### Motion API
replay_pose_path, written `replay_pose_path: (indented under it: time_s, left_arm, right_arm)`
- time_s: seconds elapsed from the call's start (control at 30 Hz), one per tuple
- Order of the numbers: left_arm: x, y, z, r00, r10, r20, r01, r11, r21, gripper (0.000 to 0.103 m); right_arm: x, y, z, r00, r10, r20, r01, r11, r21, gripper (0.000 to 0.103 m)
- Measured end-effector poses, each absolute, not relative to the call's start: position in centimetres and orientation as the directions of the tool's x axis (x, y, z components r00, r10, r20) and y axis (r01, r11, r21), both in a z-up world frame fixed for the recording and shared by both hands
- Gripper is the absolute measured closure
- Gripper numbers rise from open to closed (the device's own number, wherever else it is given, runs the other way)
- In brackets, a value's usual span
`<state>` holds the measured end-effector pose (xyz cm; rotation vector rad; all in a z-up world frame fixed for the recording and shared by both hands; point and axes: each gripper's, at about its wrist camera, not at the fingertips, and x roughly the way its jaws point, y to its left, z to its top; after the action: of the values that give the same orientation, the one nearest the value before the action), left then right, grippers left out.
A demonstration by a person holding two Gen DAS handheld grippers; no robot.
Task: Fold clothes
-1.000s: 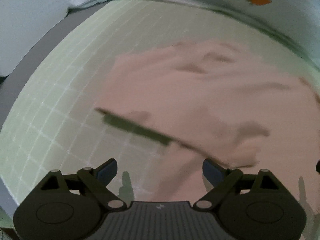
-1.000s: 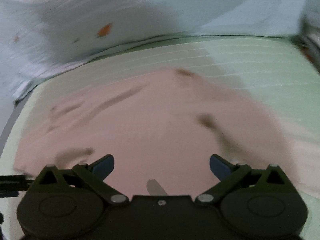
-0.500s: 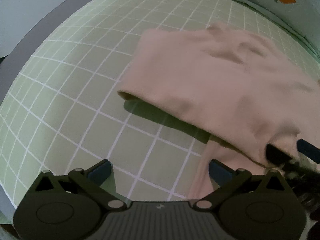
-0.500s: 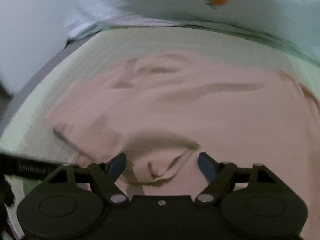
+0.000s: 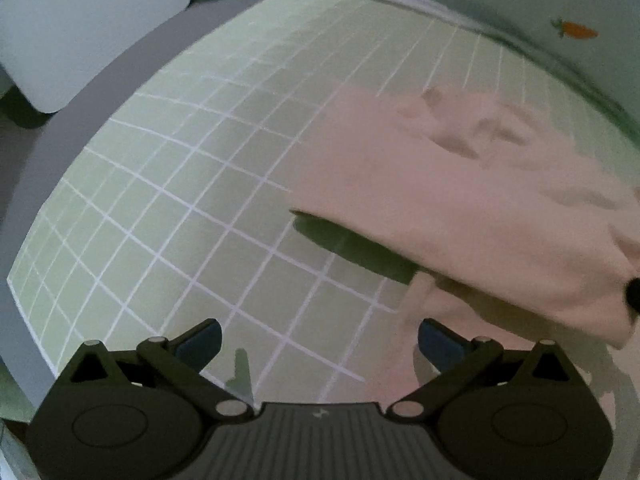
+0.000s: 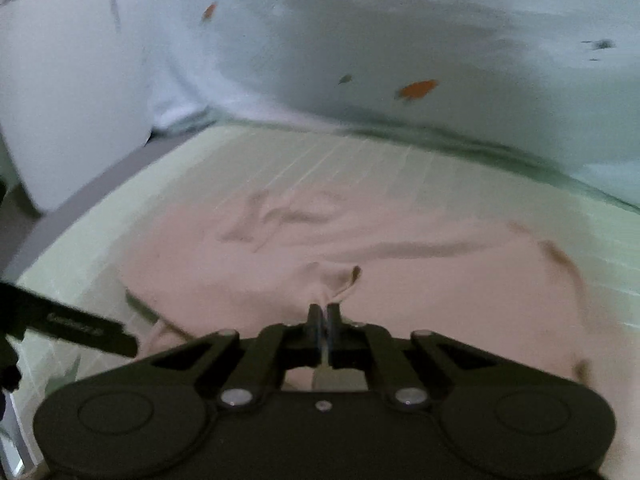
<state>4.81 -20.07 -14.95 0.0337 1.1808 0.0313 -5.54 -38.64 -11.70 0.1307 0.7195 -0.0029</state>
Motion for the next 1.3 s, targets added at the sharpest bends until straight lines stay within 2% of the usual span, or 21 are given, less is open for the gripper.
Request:
replay_pose_path:
  time_s: [0.13, 0.23, 0.33, 0.47, 0.53, 0.6, 0.67, 0.7, 0.73, 0.77, 0.9, 1.3]
  left_arm:
    - [2.5, -21.7, -13.2, 0.428, 0.044, -0.903, 0.005, 0.999, 0.051, 0.000]
    - [0.3, -23.1, -11.7, 0.471, 0.061, -0.880, 0.036, 0.995, 0.088, 0.000]
    - [-2.1, -24.4, -10.6, 0.506, 0.088, -0.858, 0.065, 0.988, 0.140, 0.000]
    - [-5.3, -24.6, -10.2, 0.509, 0.112, -0.853, 0.088, 0.980, 0.181, 0.000]
    - [-6.4, -24.1, -10.3, 0.494, 0.117, -0.861, 0.082, 0.980, 0.180, 0.000]
    - [-7.1, -23.4, -10.7, 0.474, 0.115, -0.873, 0.072, 0.983, 0.168, 0.000]
    - [-7.5, -22.3, -11.1, 0.458, 0.112, -0.882, 0.061, 0.986, 0.156, 0.000]
    - [-7.5, -21.8, -11.4, 0.452, 0.109, -0.885, 0.056, 0.987, 0.150, 0.000]
    - [-7.5, -21.2, -11.7, 0.448, 0.102, -0.888, 0.054, 0.989, 0.141, 0.000]
    - [-7.4, -20.6, -11.9, 0.446, 0.091, -0.890, 0.062, 0.989, 0.132, 0.000]
    - [-6.5, -18.0, -12.5, 0.444, 0.049, -0.895, 0.121, 0.986, 0.114, 0.000]
    - [-1.5, -7.0, -12.1, 0.452, -0.108, -0.886, 0.232, 0.973, 0.000, 0.000]
  right_arm:
    - [-8.2, -43.7, -10.1, 0.791, -0.034, -0.611, 0.152, 0.978, 0.142, 0.101]
    - [-10.4, -48.3, -10.0, 0.791, -0.157, -0.591, 0.287, 0.949, 0.132, 0.101]
    - [-12.9, -53.3, -11.2, 0.722, -0.289, -0.629, 0.471, 0.871, 0.140, 0.100]
    - [-16.1, -56.3, -13.0, 0.639, -0.350, -0.685, 0.601, 0.783, 0.161, 0.097]
    - [-17.0, -55.9, -13.3, 0.620, -0.361, -0.696, 0.621, 0.768, 0.154, 0.082]
    - [-17.5, -54.9, -13.4, 0.623, -0.350, -0.700, 0.606, 0.782, 0.148, 0.045]
    - [-17.7, -53.5, -13.1, 0.631, -0.335, -0.700, 0.578, 0.805, 0.136, 0.032]
    - [-17.9, -52.8, -13.0, 0.635, -0.329, -0.699, 0.565, 0.815, 0.130, 0.021]
    - [-17.9, -51.7, -12.8, 0.641, -0.329, -0.693, 0.555, 0.823, 0.123, 0.014]
    - [-18.1, -50.8, -12.6, 0.646, -0.330, -0.688, 0.548, 0.828, 0.117, 0.002]
    - [-18.0, -46.2, -12.3, 0.668, -0.333, -0.666, 0.520, 0.849, 0.097, 0.000]
    - [-14.2, -28.3, -14.7, 0.646, -0.242, -0.724, 0.492, 0.857, 0.153, 0.000]
